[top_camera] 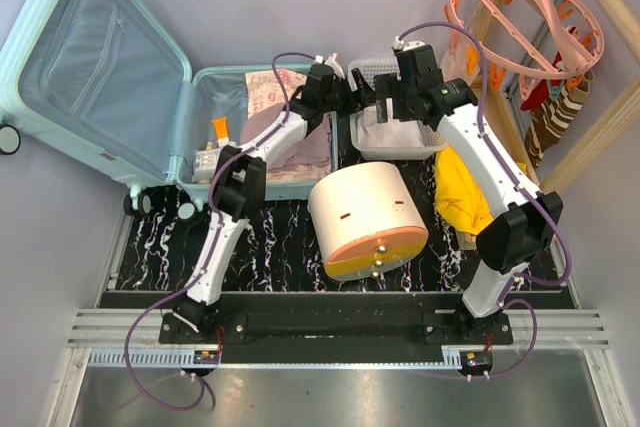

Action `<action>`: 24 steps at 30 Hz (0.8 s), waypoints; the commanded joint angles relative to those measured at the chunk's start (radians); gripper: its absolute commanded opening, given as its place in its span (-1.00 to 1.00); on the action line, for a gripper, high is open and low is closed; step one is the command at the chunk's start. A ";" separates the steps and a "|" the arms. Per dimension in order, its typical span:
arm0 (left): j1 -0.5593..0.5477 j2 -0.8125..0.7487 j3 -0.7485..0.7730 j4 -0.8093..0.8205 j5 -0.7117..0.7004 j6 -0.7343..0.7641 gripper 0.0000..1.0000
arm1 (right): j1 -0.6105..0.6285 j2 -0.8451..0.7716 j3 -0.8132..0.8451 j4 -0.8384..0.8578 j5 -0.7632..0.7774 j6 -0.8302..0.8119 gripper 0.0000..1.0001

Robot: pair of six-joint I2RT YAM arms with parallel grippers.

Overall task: Open, take out, and arrange the luggage
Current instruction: Place the clothes in the bin.

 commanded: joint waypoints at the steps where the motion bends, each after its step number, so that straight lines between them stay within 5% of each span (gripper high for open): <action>1: 0.010 -0.041 0.045 0.008 -0.036 0.058 0.83 | -0.004 -0.022 -0.009 -0.001 0.005 -0.006 0.92; 14: 0.054 -0.319 -0.078 0.041 -0.181 0.254 0.98 | -0.030 0.019 0.033 -0.006 -0.037 0.013 0.86; 24: 0.183 -0.615 -0.436 0.005 -0.330 0.372 0.98 | -0.025 0.113 0.082 0.019 -0.187 -0.061 0.44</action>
